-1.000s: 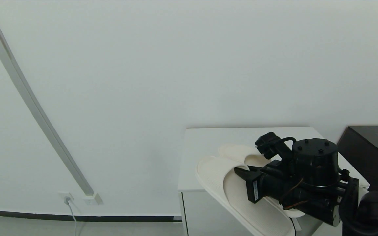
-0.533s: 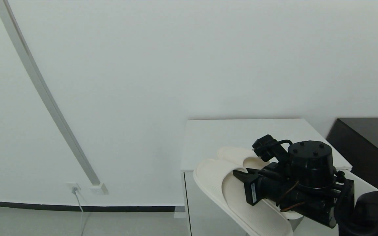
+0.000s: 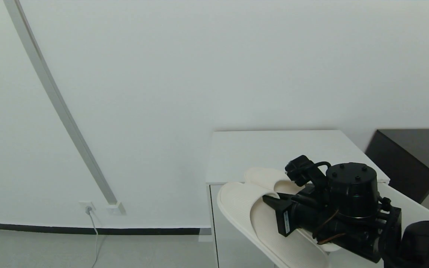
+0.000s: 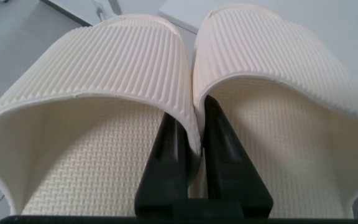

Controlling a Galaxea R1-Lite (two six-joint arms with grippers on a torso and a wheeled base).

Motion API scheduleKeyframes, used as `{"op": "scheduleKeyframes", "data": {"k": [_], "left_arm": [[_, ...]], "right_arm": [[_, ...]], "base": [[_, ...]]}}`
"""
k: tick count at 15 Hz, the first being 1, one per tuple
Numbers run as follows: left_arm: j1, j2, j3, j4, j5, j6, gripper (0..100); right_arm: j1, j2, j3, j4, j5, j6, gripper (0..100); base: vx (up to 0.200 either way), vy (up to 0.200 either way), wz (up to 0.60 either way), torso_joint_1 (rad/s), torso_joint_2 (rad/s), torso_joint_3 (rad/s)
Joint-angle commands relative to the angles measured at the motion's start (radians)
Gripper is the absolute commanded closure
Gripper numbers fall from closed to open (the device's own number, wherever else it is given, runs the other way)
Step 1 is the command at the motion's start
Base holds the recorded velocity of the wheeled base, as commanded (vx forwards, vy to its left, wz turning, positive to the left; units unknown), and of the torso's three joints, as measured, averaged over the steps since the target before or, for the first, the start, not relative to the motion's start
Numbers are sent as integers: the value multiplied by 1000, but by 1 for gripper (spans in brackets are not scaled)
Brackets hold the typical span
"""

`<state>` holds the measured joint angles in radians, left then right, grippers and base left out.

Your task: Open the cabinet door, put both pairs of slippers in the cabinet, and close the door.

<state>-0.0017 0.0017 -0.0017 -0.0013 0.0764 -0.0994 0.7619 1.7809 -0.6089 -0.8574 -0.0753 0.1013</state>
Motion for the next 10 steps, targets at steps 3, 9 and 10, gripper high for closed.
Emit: {"op": "scheduleKeyframes", "data": {"k": [3,9,10], "left_arm": [[0,1,0,0,0,-2,100],[0,1,0,0,0,-2,100],[0,1,0,0,2,-2,100]], "right_arm": [[2,17,6,-3,0,-6,100],[2,34,8,-31,0,-12,100],[2,34,9,-31,-1,-14,100]], "base": [[0,0,0,0,0,0],[0,-133,0,1,2,2],[0,-200,0,22,7,-2]]}}
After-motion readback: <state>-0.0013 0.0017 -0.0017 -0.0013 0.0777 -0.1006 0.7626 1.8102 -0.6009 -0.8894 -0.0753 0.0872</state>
